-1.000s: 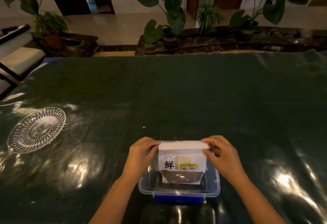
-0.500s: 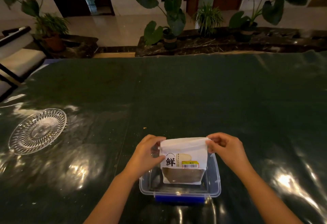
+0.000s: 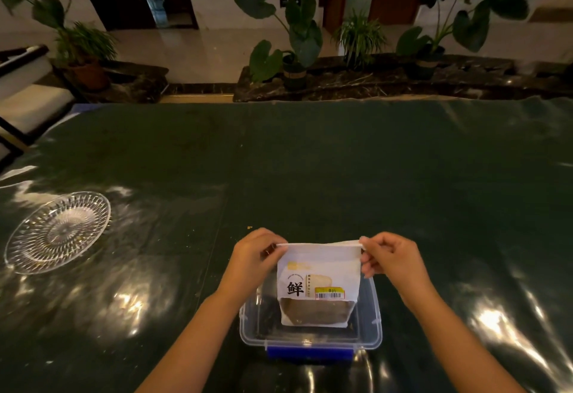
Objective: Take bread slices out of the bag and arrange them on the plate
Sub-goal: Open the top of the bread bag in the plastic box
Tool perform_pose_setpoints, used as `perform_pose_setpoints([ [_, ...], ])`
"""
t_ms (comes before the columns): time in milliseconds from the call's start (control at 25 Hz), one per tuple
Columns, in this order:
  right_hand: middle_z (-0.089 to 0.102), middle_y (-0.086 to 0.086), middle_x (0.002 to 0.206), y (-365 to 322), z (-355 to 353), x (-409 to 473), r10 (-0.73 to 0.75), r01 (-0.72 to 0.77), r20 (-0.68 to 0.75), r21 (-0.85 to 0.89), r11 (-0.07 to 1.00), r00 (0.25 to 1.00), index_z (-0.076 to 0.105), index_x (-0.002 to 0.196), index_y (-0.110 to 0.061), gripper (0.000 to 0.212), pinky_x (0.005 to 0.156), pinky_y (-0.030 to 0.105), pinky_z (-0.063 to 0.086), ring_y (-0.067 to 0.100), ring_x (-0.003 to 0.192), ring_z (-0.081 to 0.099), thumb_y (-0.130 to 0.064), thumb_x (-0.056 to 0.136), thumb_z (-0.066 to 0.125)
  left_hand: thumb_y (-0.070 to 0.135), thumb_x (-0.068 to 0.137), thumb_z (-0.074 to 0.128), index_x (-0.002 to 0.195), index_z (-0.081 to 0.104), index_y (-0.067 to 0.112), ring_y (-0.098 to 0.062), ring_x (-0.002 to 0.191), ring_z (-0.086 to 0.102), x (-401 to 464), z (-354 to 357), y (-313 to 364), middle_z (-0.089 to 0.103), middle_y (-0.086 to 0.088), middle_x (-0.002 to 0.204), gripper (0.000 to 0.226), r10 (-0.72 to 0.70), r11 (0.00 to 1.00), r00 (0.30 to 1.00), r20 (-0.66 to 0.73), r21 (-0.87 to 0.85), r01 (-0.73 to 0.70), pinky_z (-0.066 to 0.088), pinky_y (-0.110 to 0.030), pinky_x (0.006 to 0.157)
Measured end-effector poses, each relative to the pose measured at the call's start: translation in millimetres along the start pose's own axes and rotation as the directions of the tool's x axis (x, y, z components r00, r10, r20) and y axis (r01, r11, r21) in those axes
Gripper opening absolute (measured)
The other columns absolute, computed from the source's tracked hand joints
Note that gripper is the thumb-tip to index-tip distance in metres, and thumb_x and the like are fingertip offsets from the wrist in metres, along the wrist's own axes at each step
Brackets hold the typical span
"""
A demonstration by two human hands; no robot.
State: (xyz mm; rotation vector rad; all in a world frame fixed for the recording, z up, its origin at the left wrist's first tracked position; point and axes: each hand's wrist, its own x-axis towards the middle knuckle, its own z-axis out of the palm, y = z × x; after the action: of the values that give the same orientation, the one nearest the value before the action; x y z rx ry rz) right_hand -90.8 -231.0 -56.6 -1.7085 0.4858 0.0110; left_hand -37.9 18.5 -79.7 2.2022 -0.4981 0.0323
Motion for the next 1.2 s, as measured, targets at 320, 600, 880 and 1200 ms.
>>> perform_pose_setpoints([
  [320, 0.053, -0.003, 0.043, -10.0, 16.8, 3.7, 0.222, -0.196, 0.007, 0.497, 0.846, 0.975, 0.054, 0.064, -0.011, 0.027, 0.049, 0.022, 0.043, 0.008, 0.042, 0.048, -0.022, 0.088, 0.057, 0.017, 0.077, 0.07, 0.094, 0.065, 0.022, -0.001, 0.078, 0.057, 12.1, -6.7, 12.1, 0.055, 0.019, 0.084, 0.018, 0.085, 0.996, 0.992, 0.095, -0.009, -0.085, 0.047, -0.008, 0.068],
  [600, 0.062, -0.004, 0.076, -15.9, 9.6, 1.9, -0.101, 0.102, -0.012, 0.074, 0.992, 0.995, 0.058, 0.084, -0.022, 0.006, 0.049, 0.018, 0.047, 0.012, 0.064, 0.059, -0.025, 0.088, 0.054, 0.022, 0.085, 0.062, 0.074, 0.068, 0.023, -0.002, 0.069, 0.062, 22.1, -12.6, 15.2, 0.064, 0.01, 0.073, 0.012, -0.148, 0.974, 0.977, 0.152, -0.151, 0.171, 0.05, -0.012, 0.061],
  [880, 0.062, -0.017, 0.086, -29.2, -4.0, 7.8, -0.234, 0.281, 0.173, -0.335, 0.899, 0.957, 0.064, 0.095, -0.032, 0.023, 0.058, 0.009, 0.048, 0.004, 0.08, 0.062, -0.016, 0.079, 0.068, 0.029, 0.088, 0.056, 0.059, 0.06, 0.028, 0.001, 0.06, 0.062, 28.6, -16.0, 17.0, 0.062, 0.009, 0.063, 0.029, -0.237, 0.925, 0.924, 0.299, -0.222, 0.309, 0.048, -0.012, 0.055],
  [1200, 0.068, 0.013, 0.091, -27.4, 6.2, 8.9, 0.023, -0.026, 0.102, 0.036, 0.999, 0.995, 0.07, 0.087, -0.019, 0.02, 0.066, 0.023, 0.053, 0.022, 0.08, 0.061, -0.015, 0.09, 0.051, 0.033, 0.09, 0.05, 0.064, 0.065, 0.018, -0.011, 0.068, 0.066, 25.7, -5.2, 16.0, 0.067, 0.002, 0.069, 0.034, -0.417, 0.747, 0.854, 0.312, -0.417, 0.518, 0.051, -0.024, 0.065],
])
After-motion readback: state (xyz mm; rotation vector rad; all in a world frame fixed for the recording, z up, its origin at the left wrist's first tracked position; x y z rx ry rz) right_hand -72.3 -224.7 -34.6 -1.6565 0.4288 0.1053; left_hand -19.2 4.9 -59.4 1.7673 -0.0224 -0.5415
